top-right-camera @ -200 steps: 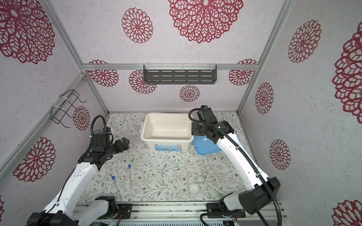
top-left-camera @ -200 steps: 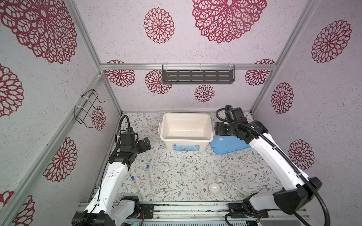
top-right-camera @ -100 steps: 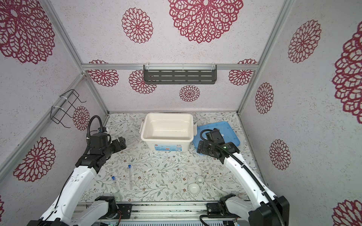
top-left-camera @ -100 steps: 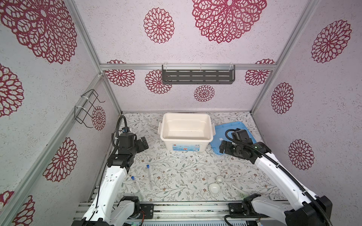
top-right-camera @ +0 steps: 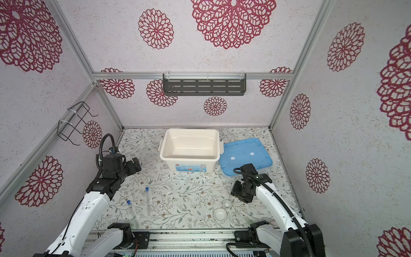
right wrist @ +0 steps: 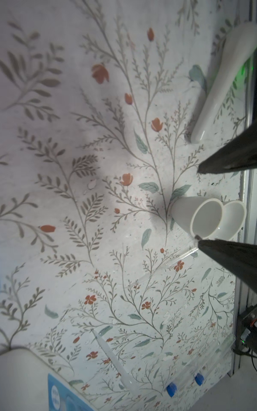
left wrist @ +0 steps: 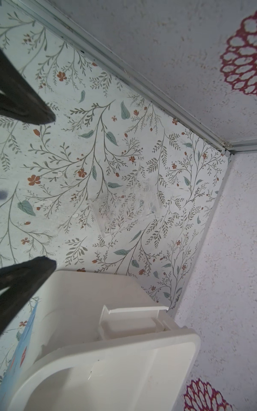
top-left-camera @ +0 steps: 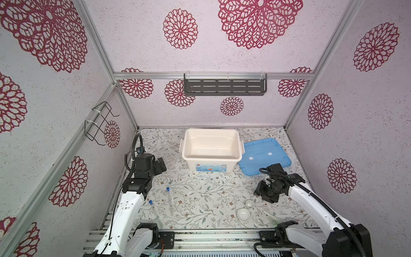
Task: Organize the chemistry lab equipment
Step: 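Release the bin and move the right gripper down to the white funnel, then close the right gripper on the funnel rim and lift it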
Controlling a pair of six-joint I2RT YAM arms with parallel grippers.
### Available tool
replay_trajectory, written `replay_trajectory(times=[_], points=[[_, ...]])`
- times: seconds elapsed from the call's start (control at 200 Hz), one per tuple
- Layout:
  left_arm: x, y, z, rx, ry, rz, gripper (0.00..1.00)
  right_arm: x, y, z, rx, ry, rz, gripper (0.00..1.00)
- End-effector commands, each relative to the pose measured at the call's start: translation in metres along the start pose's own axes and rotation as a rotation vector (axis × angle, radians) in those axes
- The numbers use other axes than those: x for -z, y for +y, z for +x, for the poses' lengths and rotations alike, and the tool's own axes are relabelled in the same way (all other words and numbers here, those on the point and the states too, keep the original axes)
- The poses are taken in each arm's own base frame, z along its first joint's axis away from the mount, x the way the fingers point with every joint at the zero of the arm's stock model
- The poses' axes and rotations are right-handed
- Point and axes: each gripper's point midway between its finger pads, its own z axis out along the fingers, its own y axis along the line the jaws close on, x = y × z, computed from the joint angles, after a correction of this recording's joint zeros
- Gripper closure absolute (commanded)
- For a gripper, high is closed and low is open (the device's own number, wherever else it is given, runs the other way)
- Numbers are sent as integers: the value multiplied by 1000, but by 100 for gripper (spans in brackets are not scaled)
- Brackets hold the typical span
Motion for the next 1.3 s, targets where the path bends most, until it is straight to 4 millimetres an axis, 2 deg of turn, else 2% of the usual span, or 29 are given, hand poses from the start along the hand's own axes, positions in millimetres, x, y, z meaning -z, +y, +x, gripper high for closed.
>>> replay_trajectory(times=[0.0, 0.06, 0.31, 0.52, 0.641, 0.736, 0.861, 1.036, 1.296], points=[[1, 4, -4, 0, -27, -24, 3, 1, 1, 7, 14, 18, -9, 55], [1, 6, -5, -8, -28, -40, 3, 1, -2, 9, 34, 22, 13, 59], [3, 11, -4, -5, -27, -64, 2, -7, 1, 29, 140, 65, 64, 59], [11, 26, -15, 7, -88, -141, 3, -11, -9, 40, 138, 83, 66, 60], [12, 32, -13, 24, -94, -163, 3, -17, -10, 45, 126, 99, 53, 62], [11, 30, -16, 13, -99, -157, 3, -19, -12, 42, 130, 80, 68, 63], [9, 32, -14, 12, -86, -166, 3, -22, -2, 35, 133, 65, 35, 63], [9, 34, -11, 11, -71, -175, 3, -24, 1, 33, 138, 59, 30, 65], [6, 35, -10, 16, -65, -187, 3, -27, 2, 31, 159, 56, 34, 71]])
